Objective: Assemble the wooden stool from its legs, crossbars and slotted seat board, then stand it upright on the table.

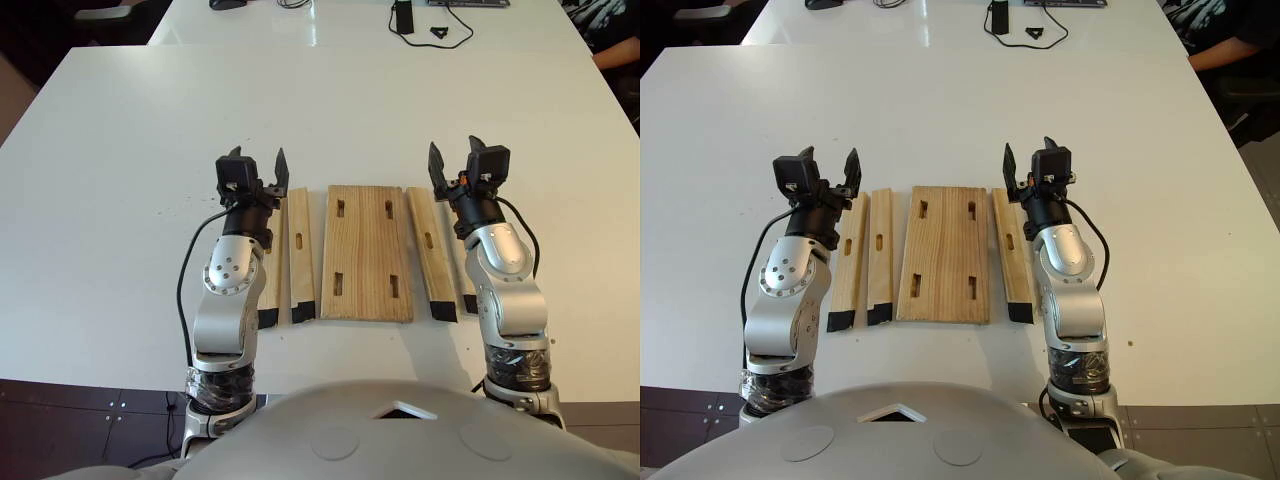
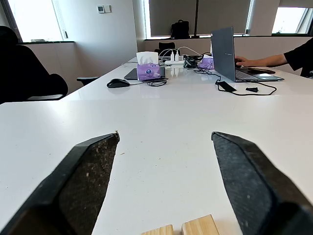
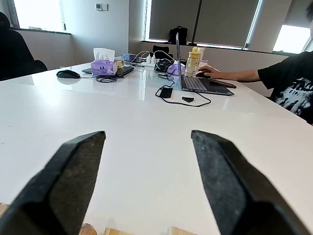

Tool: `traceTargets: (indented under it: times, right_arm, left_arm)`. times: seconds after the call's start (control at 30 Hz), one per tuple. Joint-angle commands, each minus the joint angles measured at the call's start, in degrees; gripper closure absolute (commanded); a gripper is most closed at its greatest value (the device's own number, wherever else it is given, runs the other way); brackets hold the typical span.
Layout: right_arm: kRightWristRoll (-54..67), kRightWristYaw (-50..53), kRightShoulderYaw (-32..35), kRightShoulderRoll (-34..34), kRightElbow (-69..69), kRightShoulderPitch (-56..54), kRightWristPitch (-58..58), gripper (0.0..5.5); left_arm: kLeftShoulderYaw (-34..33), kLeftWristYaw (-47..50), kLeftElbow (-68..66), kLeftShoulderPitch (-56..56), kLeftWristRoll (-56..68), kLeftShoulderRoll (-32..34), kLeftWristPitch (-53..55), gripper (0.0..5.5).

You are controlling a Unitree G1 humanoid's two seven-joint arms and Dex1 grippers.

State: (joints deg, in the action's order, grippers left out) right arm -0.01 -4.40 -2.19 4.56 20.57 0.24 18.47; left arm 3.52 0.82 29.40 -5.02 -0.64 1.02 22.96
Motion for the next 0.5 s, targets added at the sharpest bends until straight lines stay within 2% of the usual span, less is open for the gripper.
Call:
traceTargets:
  times: [0.03,0.5]
  right_arm:
    - [0.20,-0.20,0.16,0.12,-0.72,-1.21,-0.25,2.28]
    - [0.83,0.71,0.69,-1.14,-0.82,-1.09,0.60,2.28]
  left_arm:
    - [0.12,-0.06,-0.12,1.13,-1.14,0.73,0.61,2.00]
    - [-0.09,-0.70,-0.40,2.61,-1.05,1.24,2.20,2.00]
